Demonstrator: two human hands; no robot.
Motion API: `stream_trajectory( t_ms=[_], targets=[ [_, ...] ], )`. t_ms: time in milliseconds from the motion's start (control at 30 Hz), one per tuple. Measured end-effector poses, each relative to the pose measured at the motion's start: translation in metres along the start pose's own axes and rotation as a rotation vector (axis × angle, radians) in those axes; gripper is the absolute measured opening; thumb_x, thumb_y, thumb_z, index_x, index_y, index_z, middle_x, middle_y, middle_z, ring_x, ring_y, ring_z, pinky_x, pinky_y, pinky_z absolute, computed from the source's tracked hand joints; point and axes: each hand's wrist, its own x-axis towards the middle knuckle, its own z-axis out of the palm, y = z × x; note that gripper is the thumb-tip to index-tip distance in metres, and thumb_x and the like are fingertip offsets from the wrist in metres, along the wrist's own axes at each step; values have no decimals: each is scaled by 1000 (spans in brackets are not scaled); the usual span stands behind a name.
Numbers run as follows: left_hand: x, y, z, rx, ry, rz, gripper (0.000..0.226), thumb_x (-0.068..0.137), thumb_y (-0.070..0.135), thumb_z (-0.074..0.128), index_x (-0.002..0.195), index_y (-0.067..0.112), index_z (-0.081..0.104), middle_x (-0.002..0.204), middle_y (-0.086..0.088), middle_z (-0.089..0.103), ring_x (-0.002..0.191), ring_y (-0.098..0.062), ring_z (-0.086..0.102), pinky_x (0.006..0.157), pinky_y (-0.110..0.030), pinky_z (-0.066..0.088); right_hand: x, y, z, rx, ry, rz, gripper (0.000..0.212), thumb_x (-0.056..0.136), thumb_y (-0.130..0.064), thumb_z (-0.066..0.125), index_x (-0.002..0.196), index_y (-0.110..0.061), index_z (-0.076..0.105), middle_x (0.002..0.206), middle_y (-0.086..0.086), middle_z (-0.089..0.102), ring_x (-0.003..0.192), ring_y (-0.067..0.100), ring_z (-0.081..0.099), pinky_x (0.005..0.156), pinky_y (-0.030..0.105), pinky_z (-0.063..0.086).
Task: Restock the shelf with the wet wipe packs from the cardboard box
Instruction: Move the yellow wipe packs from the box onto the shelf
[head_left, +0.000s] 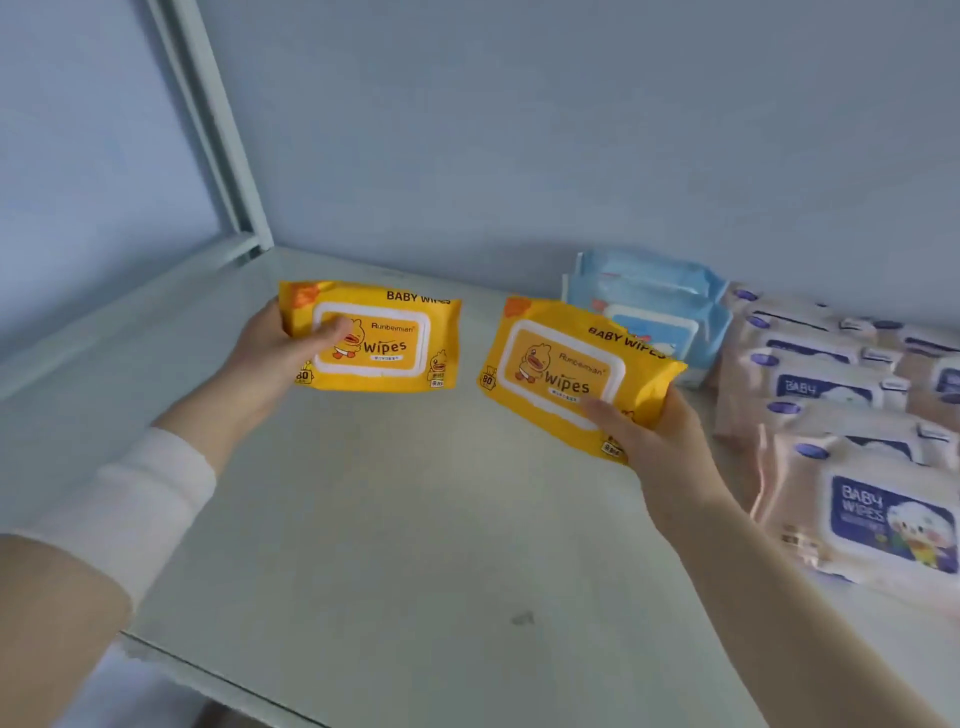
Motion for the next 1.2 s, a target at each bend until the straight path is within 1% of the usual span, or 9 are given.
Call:
stream_trajectory(
  t_ms=[167, 300, 433, 567, 667, 767, 1000, 1100, 1200],
  targets=[
    [94, -22, -16, 60, -90, 34, 29, 74, 26, 75, 95, 34, 58, 82, 24, 70, 79, 5, 66, 78, -26, 49, 80, 3, 65, -181, 74, -57, 47, 78, -13, 73, 120, -20, 54, 104, -4, 63, 97, 18, 61, 83, 33, 50],
    [162, -41, -8, 129, -163, 52, 64, 68, 31, 80, 123, 16, 49, 115, -1, 63, 103, -19, 62, 88, -34, 49, 129, 12, 100, -342, 116, -35, 49, 79, -15, 73, 123, -16, 51, 103, -5, 59, 95, 17, 57, 85, 32, 49],
    [216, -46, 6, 244, -171, 140, 50, 75, 18, 75, 113, 16, 43, 97, 6, 56, 97, -16, 54, 71, -20, 44, 175, 14, 112, -451, 242, -12, 49, 78, -17, 74, 121, -13, 50, 109, 3, 61, 103, 24, 58, 89, 37, 48],
    [244, -53, 21, 319, -163, 203, 65, 72, 19, 77, 126, 5, 42, 111, -1, 50, 102, -15, 48, 86, -24, 38, 209, 15, 123, -484, 375, -4, 60, 80, -10, 70, 129, -9, 35, 127, 8, 50, 118, 24, 49, 94, 31, 40],
    [256, -58, 31, 334, -102, 211, 71, 71, 22, 79, 128, 5, 40, 122, -8, 51, 109, -20, 50, 89, -22, 36, 224, 21, 134, -454, 506, -2, 78, 85, -8, 65, 144, -14, 15, 148, 3, 29, 135, 17, 32, 105, 16, 23],
    [261, -65, 35, 304, -24, 184, 76, 70, 24, 80, 130, 5, 38, 130, -13, 47, 116, -22, 51, 90, -23, 39, 235, 28, 146, -344, 666, -43, 73, 95, -6, 48, 149, -14, 0, 157, -4, 5, 143, 8, 10, 89, -8, -9],
    [248, -63, 47, 318, 87, 176, 93, 73, 24, 78, 142, 7, 18, 142, -15, 29, 131, -24, 36, 113, -32, 28, 237, 27, 171, -350, 643, 52, 90, 89, -4, 55, 149, -14, -12, 157, 13, -2, 146, 28, -4, 119, 41, 4],
    [226, -47, 54, 550, 160, 292, 88, 78, 28, 73, 143, 1, 19, 150, -21, 17, 142, -32, 15, 115, -33, 10, 212, 25, 173, -455, 484, 109, 87, 92, -13, 52, 148, -14, -14, 157, 15, -10, 145, 29, -9, 117, 38, 2],
    [199, -23, 60, 757, 64, 597, 71, 83, 22, 66, 141, 3, 29, 153, -23, 13, 143, -37, 11, 117, -37, 10, 177, 13, 161, -695, 288, 100, 79, 94, -20, 49, 150, -16, -8, 157, 13, -7, 146, 27, 1, 116, 34, 11]
  ],
)
